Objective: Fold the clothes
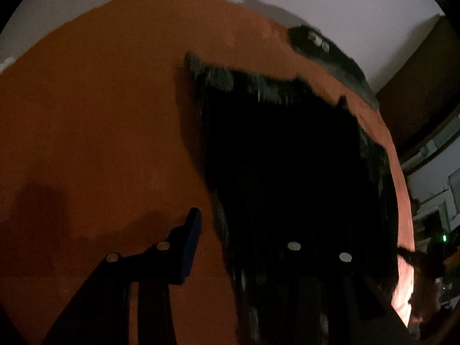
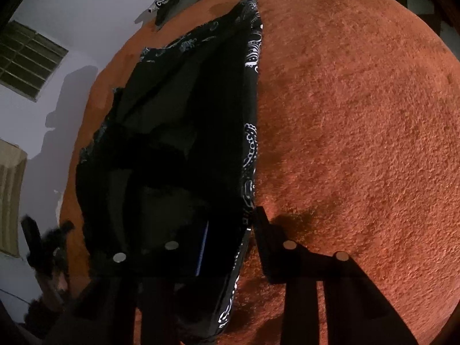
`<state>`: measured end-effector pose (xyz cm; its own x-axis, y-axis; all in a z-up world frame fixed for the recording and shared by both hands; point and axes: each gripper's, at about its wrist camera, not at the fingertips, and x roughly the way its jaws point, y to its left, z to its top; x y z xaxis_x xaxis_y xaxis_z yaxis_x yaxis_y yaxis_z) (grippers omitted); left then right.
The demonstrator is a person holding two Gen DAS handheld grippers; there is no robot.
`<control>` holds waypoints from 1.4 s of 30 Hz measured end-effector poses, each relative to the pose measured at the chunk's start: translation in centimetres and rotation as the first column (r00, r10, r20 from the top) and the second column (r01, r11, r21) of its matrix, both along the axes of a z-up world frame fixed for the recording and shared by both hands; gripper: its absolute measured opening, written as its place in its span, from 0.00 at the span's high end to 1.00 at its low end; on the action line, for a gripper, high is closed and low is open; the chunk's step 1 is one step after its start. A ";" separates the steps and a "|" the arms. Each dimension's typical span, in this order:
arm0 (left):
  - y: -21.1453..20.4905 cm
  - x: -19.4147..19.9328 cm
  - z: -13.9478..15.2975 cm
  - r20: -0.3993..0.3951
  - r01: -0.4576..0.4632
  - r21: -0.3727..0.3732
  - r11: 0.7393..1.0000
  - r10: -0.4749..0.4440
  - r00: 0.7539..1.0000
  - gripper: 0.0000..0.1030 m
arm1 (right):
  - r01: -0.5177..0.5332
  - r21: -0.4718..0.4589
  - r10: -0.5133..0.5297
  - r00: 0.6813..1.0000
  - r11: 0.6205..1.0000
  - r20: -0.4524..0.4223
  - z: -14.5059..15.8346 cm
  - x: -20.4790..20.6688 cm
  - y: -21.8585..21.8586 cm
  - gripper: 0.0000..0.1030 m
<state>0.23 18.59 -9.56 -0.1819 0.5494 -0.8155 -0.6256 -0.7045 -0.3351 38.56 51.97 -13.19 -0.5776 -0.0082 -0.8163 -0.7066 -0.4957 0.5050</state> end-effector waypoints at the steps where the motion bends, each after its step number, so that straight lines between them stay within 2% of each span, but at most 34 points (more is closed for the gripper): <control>1: 1.0 -1.3 0.2 -0.010 0.005 0.007 1.000 -0.005 1.000 0.60 | 0.002 -0.002 -0.002 1.000 1.000 0.003 0.0 -0.1 0.0 0.69; 6: 4.7 -6.3 0.0 -0.028 0.022 0.005 1.000 -0.022 0.999 0.60 | 0.004 -0.008 -0.004 1.000 1.000 0.012 0.0 0.0 0.1 0.69; 9: 6.2 -9.6 -0.7 -0.016 -0.035 -0.038 0.999 0.034 0.999 0.60 | 0.008 -0.009 -0.008 1.000 1.000 0.018 -0.1 0.5 -0.2 0.69; 11: 6.2 -12.4 -1.3 0.038 -0.103 -0.005 0.995 0.103 0.994 0.59 | 0.015 -0.019 -0.015 1.000 1.000 0.017 -0.2 1.0 -0.5 0.69; 16: 6.2 -17.3 -2.8 0.149 -0.248 0.077 0.966 0.235 0.961 0.59 | 0.012 -0.012 -0.012 0.999 1.000 0.033 -0.3 2.5 -1.2 0.69; 17: 6.5 -17.5 -3.0 0.124 -0.259 0.066 0.964 0.249 0.960 0.59 | 0.011 -0.005 -0.011 0.999 1.000 0.040 -0.2 2.8 -1.2 0.69; 18: 6.7 -17.7 -3.1 0.099 -0.270 0.056 0.961 0.263 0.960 0.62 | 0.011 0.000 -0.011 0.999 1.000 0.044 -0.2 3.0 -1.2 0.69; 19: 7.0 -17.9 -3.2 0.073 -0.280 0.046 0.959 0.277 0.958 0.71 | 0.015 0.006 -0.015 0.999 1.000 0.047 -0.1 3.3 -1.2 0.69; 20: 7.4 -17.9 -3.5 0.057 -0.264 0.056 0.963 0.261 0.964 0.98 | 0.023 0.010 -0.023 0.999 1.000 0.048 0.0 3.5 -1.1 0.69; 21: 7.7 -17.9 -3.4 0.039 -0.257 0.056 0.965 0.255 0.966 0.98 | 0.030 0.011 -0.030 0.998 0.999 0.049 0.0 3.7 -1.1 0.69; 24: 7.5 -16.5 -0.8 -0.124 -0.266 0.117 0.957 0.280 0.952 0.98 | 0.049 0.010 -0.049 0.997 0.999 0.054 0.0 4.1 -0.8 0.69; 25: 7.8 -16.3 -0.1 -0.197 -0.274 0.090 0.957 0.287 0.937 0.98 | 0.054 0.011 -0.054 0.997 0.998 0.056 0.0 4.2 -0.8 0.69; 26: 8.1 -16.5 -0.3 -0.219 -0.287 0.040 0.957 0.288 0.932 0.98 | 0.055 0.013 -0.056 0.997 0.998 0.058 0.0 4.2 -0.8 0.69; 27: 8.6 -16.9 -0.8 -0.210 -0.289 -0.007 0.957 0.281 0.936 0.98 | 0.053 0.015 -0.054 0.997 0.998 0.062 0.0 4.2 -0.7 0.69; 30: 9.2 -18.3 -3.8 -0.063 -0.244 -0.138 0.960 0.238 0.969 0.96 | 0.057 0.011 -0.058 0.996 0.998 0.074 -0.3 4.1 -0.3 0.69; 31: 8.9 -18.4 -4.0 -0.044 -0.246 -0.137 0.960 0.242 0.969 0.95 | 0.058 0.010 -0.059 0.995 0.998 0.079 -0.3 3.9 0.0 0.69; 34: 6.6 -18.6 -3.7 0.005 -0.277 -0.046 0.960 0.278 0.961 0.86 | 0.035 0.035 -0.038 0.995 0.999 0.092 0.7 2.8 0.9 0.69; 36: 4.9 -18.8 -3.4 0.031 -0.302 -0.025 0.953 0.303 0.953 0.70 | -0.005 0.099 -0.003 0.997 0.995 0.079 2.9 1.0 1.9 0.69; 37: 4.2 -18.8 -3.2 0.033 -0.304 -0.008 0.953 0.304 0.952 0.69 | -0.044 0.148 0.033 0.997 0.988 0.073 4.4 -0.4 2.4 0.69; 39: 3.4 -18.7 -2.9 0.009 -0.280 -0.021 0.960 0.280 0.960 0.67 | -0.146 0.237 0.133 0.989 0.960 0.070 7.3 -4.0 3.0 0.69; 42: 2.6 -18.7 -3.2 -0.005 -0.236 -0.046 0.971 0.236 0.972 0.67 | -0.336 0.314 0.325 0.942 0.888 0.089 10.2 -11.7 3.0 0.68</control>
